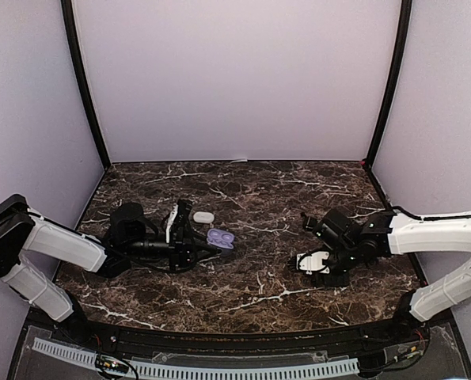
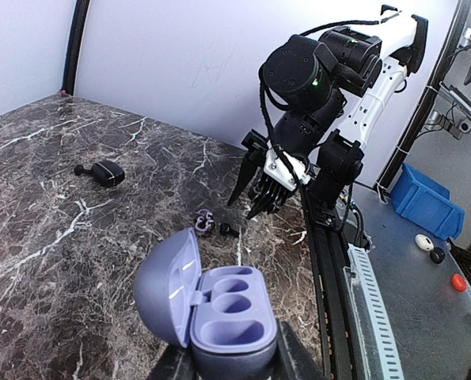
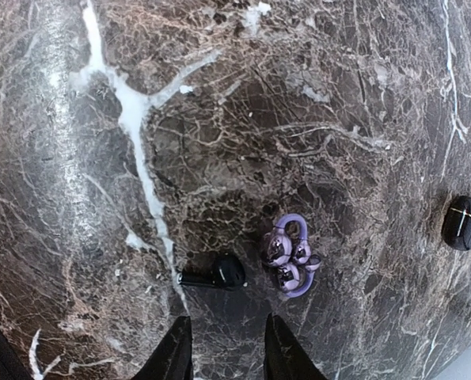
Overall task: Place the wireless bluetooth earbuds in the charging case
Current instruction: Pick up the left earbud from the center of the board.
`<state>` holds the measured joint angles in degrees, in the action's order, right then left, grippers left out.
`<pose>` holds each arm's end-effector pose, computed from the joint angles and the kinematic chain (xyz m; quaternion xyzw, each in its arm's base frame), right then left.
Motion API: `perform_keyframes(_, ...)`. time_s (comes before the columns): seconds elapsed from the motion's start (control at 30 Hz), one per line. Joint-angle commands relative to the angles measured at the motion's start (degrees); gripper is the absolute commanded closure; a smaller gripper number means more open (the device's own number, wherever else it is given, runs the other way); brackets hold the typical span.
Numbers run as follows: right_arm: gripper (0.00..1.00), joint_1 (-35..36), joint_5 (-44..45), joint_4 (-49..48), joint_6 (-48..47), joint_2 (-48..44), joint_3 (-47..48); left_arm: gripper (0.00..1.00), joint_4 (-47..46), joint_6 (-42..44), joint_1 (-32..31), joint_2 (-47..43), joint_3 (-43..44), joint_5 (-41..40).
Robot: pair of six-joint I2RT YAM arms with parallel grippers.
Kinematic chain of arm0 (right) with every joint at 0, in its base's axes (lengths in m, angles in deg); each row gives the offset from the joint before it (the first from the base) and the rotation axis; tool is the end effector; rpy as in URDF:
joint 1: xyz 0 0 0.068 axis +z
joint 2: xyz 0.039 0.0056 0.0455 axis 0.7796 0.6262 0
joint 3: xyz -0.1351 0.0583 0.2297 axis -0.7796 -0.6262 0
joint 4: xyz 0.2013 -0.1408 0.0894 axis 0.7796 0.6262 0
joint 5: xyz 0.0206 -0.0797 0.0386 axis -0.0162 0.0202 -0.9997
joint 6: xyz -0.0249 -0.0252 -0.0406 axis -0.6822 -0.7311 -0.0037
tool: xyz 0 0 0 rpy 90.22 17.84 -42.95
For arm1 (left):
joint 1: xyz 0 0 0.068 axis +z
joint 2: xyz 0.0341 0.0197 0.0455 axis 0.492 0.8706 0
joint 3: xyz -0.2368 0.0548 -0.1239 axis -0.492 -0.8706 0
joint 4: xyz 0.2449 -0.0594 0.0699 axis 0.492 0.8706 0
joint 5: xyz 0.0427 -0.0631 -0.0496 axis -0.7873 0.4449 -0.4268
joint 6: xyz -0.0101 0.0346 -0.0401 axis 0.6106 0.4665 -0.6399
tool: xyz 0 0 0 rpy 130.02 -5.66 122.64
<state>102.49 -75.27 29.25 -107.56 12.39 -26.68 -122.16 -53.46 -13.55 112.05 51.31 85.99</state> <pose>0.1405 0.1688 0.1839 -0.6579 0.7303 -0.0289 0.1815 0.1835 -0.2033 0.1930 0.4122 0.5932 -0.5244 0.4509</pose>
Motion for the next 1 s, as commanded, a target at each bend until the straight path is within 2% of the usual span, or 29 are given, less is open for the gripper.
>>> perform_keyframes(0.0, 0.7, 0.3, 1.8, -2.6, -0.9, 2.2, -0.3, 0.78, 0.7, 1.1, -0.3, -1.9, -0.5, 0.0)
perform_keyframes(0.27, 0.73, 0.2, 11.0, -5.1, -3.2, 5.3, -0.5, 0.78, 1.0, 1.3, -0.3, -2.1, -0.4, -0.2)
perform_keyframes(0.67, 0.74, 0.2, 3.0, -9.2, -3.5, 4.7, 0.7, 0.78, 1.2, 1.4, -0.3, -2.3, -0.3, -0.1)
perform_keyframes(0.97, 0.77, 0.3, 3.3, -9.2, -2.8, 8.9, 1.6, 0.78, 1.5, 1.6, -0.3, -2.3, -0.3, -0.3)
